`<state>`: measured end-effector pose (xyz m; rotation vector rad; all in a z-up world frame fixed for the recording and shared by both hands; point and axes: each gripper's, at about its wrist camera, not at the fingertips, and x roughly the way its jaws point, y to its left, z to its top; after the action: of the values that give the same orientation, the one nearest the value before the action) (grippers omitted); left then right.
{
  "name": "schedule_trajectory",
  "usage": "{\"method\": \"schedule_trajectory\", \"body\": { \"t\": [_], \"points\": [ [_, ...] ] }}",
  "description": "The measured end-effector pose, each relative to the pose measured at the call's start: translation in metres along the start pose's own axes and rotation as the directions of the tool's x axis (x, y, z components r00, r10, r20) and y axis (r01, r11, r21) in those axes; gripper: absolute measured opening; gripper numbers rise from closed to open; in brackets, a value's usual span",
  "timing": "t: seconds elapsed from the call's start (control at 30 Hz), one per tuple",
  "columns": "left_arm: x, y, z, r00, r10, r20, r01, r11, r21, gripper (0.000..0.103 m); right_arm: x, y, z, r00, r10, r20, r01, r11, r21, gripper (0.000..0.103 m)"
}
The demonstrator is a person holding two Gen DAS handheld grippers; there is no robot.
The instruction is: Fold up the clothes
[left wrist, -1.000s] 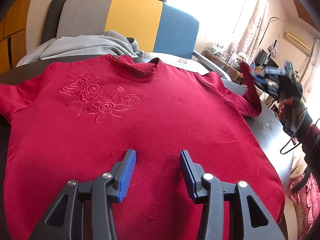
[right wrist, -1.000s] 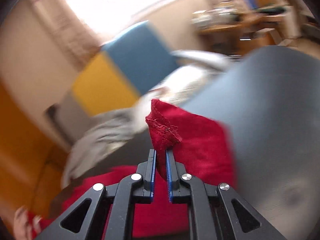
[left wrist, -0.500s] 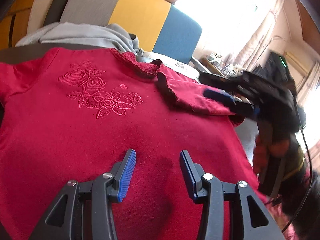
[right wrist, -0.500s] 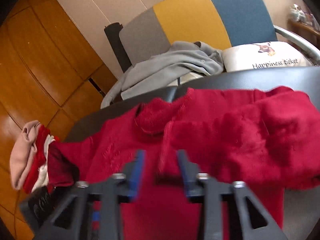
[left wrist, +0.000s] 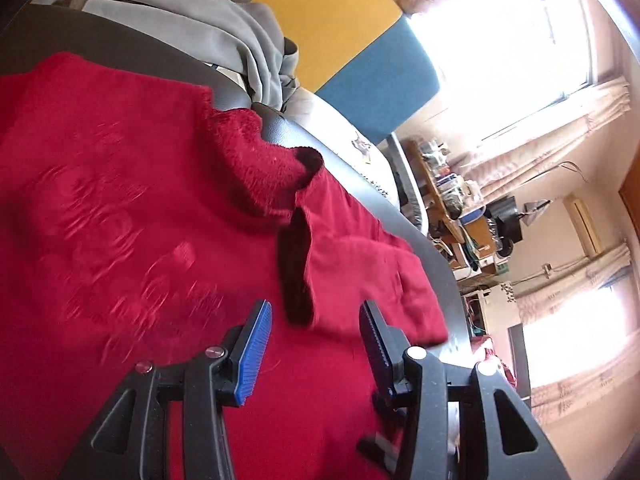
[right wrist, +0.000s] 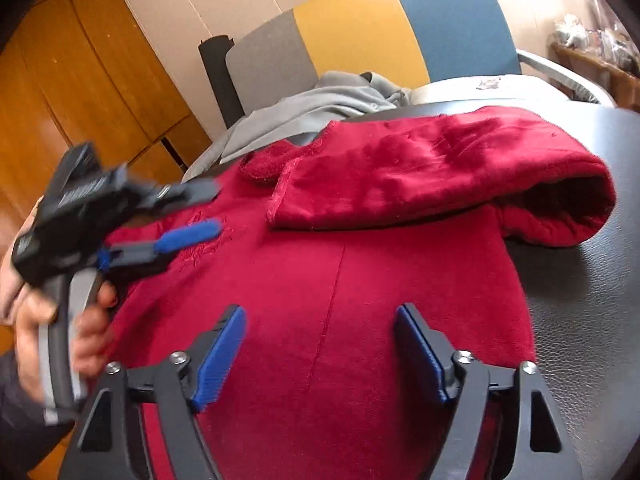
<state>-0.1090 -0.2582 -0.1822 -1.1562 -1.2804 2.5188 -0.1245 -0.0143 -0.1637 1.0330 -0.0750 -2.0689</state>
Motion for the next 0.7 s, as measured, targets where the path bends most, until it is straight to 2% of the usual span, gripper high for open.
{"method": "schedule_trajectory", "body": {
  "t": [0.2,0.4,0.53,0.57,0.63,0.7],
  "points": [
    [0.043,-0.005,0.01,0.994,0.074,-0.078,-0.073,0.997,0.016,0.047,-0.003,-0.004,0.001,0.999,0.053,0.004,-0.053,0.999,0.015,0.086],
    [0.054,-0.01,0.015,0.996,0.073,-0.057,-0.073,0.997,-0.003,0.051,-0.003,-0.005,0.001,0.998,0.07,0.009,-0.07,0.997,0.017,0.088],
    [0.062,-0.028,0.011,0.986,0.157,-0.054,-0.15,0.981,0.122,0.051,-0.002,-0.003,0.002,0.998,0.069,0.01,-0.07,0.997,0.015,0.089],
    [0.065,-0.033,0.01,0.98,0.19,-0.063,-0.177,0.97,0.168,0.049,-0.004,-0.002,0.0,0.998,0.069,0.01,-0.069,0.997,0.015,0.089],
    [0.071,-0.045,0.007,0.956,0.283,-0.077,-0.253,0.93,0.267,0.042,-0.003,0.0,0.0,0.998,0.065,0.007,-0.065,0.998,0.01,0.09],
    [0.075,-0.053,0.009,0.926,0.37,-0.074,-0.333,0.892,0.306,0.011,-0.002,0.003,0.0,0.998,0.055,0.003,-0.055,0.998,0.0,0.092]
  ]
}}
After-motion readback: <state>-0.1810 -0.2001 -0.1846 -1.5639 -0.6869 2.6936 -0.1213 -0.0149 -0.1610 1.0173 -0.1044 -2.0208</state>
